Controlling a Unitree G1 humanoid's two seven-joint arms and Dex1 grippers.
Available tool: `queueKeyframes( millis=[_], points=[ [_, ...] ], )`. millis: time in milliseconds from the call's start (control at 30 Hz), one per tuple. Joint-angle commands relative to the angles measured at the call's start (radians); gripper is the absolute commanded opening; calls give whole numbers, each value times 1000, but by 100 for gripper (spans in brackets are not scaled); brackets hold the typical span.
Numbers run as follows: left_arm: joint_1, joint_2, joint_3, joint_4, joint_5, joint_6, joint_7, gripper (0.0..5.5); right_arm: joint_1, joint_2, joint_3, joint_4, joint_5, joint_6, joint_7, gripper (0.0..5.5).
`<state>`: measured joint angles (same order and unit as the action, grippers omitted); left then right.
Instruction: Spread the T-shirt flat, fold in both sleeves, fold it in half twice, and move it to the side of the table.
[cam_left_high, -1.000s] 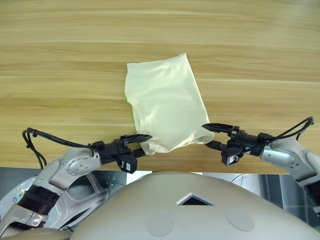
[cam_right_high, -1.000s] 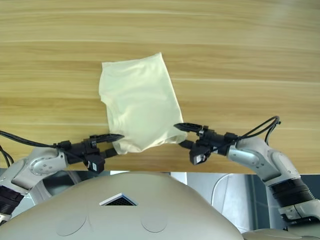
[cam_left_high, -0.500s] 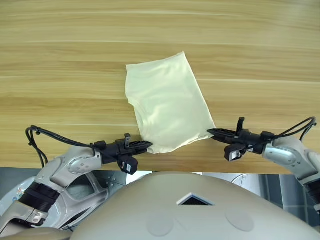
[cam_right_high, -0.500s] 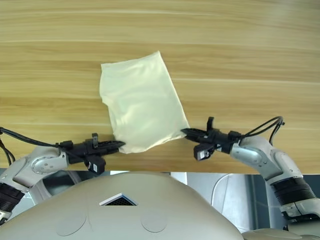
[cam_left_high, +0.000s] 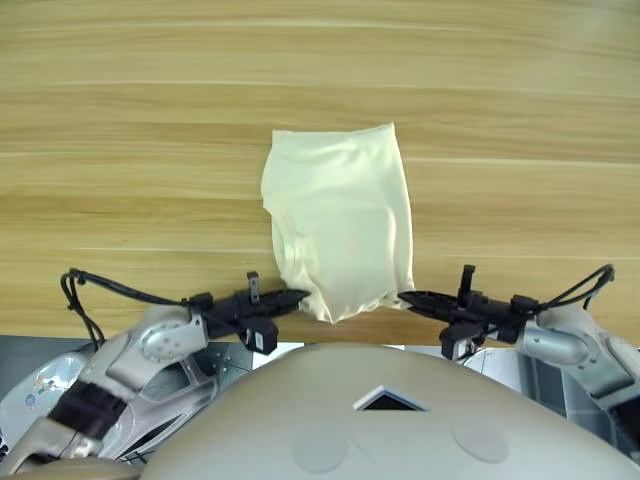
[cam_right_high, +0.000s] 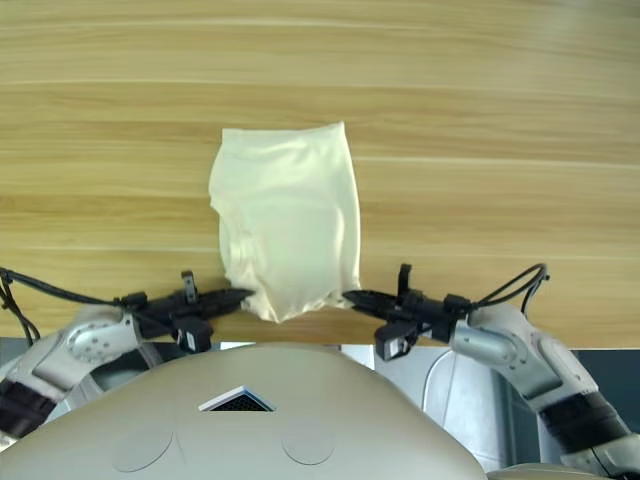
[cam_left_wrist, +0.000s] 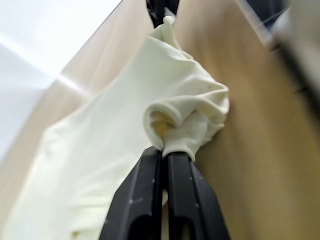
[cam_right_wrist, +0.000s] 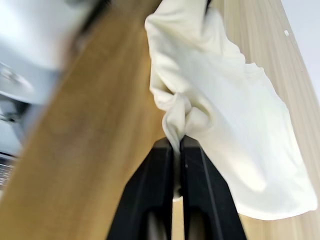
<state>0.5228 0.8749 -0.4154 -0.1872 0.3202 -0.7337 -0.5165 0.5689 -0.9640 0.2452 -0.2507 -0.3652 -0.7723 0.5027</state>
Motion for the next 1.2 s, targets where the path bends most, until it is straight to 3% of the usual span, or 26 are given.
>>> queueKeyframes(
  millis=[33,200,400,833,1200],
  points=[
    [95,63,69,-84,-102,26,-10,0,103,-12,-85,-80,74,45,-10,3],
    [-13,1,124,-15,-244,37,-17,0,7,43,-113,-64,148,87,2,3],
    [-207,-181,172,106,-376,126,12,0,-211,143,-87,-11,211,164,22,3],
    [-452,-414,232,308,-294,213,118,0,-691,485,9,374,104,249,-91,3],
    [-570,-502,274,515,-195,299,240,0,-911,588,42,771,-41,238,-259,3]
  ],
)
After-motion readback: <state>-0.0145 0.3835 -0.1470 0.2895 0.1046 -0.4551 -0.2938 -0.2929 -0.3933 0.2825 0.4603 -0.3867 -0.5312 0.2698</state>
